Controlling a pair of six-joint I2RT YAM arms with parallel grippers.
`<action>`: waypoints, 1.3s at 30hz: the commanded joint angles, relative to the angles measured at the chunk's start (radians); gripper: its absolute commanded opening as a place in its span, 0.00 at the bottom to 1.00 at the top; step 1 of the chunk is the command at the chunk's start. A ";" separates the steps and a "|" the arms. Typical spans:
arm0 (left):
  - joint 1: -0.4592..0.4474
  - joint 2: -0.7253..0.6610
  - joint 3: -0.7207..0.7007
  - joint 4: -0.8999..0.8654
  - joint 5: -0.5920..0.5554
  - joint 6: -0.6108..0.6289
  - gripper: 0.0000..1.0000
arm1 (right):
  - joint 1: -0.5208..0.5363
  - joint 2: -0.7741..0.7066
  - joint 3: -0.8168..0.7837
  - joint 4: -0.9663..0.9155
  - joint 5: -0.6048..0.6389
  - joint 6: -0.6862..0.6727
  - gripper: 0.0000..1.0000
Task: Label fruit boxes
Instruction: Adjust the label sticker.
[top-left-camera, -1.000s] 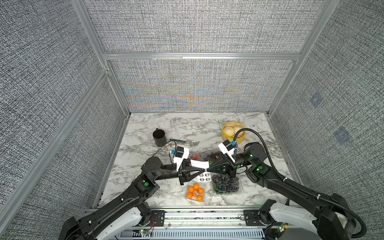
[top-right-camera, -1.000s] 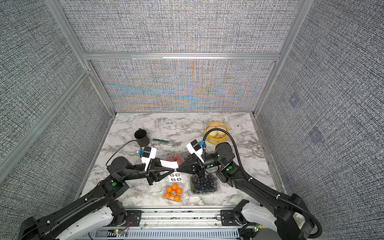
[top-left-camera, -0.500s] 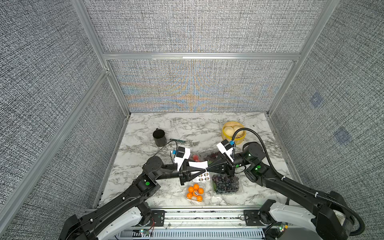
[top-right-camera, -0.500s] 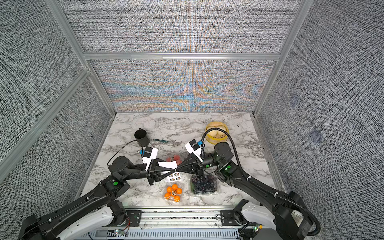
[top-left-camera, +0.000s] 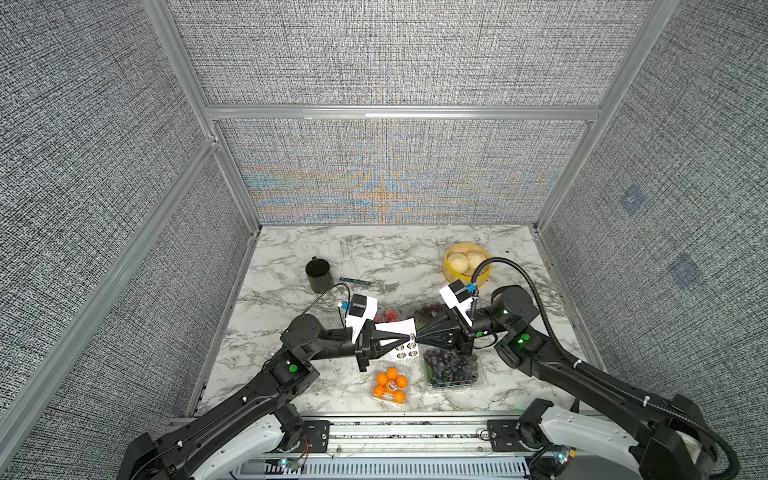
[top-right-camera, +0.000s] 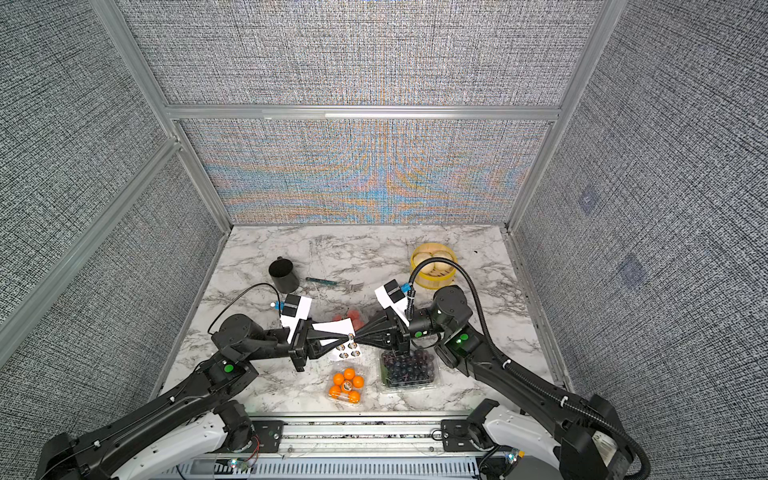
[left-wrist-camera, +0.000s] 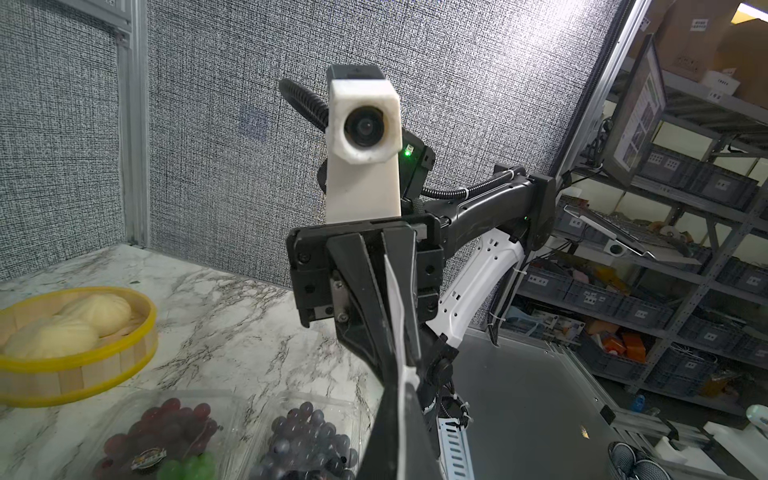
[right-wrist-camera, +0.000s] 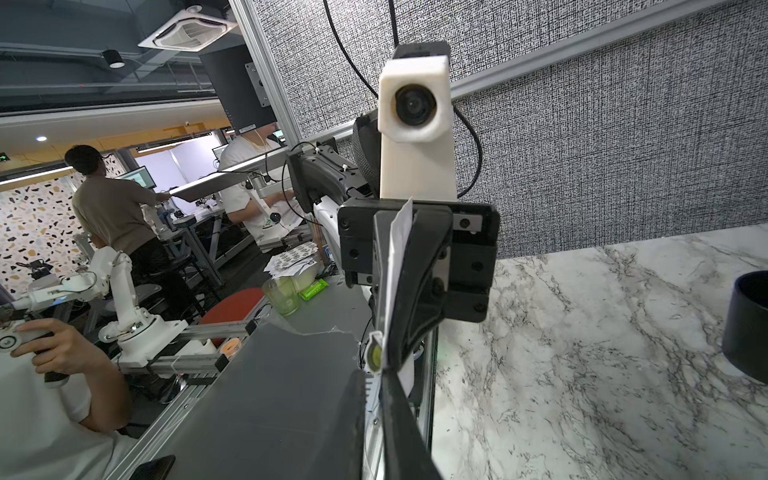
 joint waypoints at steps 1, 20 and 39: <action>0.001 -0.003 -0.004 0.032 0.008 -0.016 0.00 | -0.001 -0.013 -0.009 -0.025 0.011 -0.019 0.25; 0.001 -0.034 -0.039 0.095 -0.052 -0.048 0.18 | 0.070 0.058 -0.016 -0.034 0.051 -0.079 0.00; 0.001 -0.072 -0.035 -0.075 -0.280 0.047 0.00 | 0.094 -0.083 0.013 -0.392 0.542 -0.170 0.39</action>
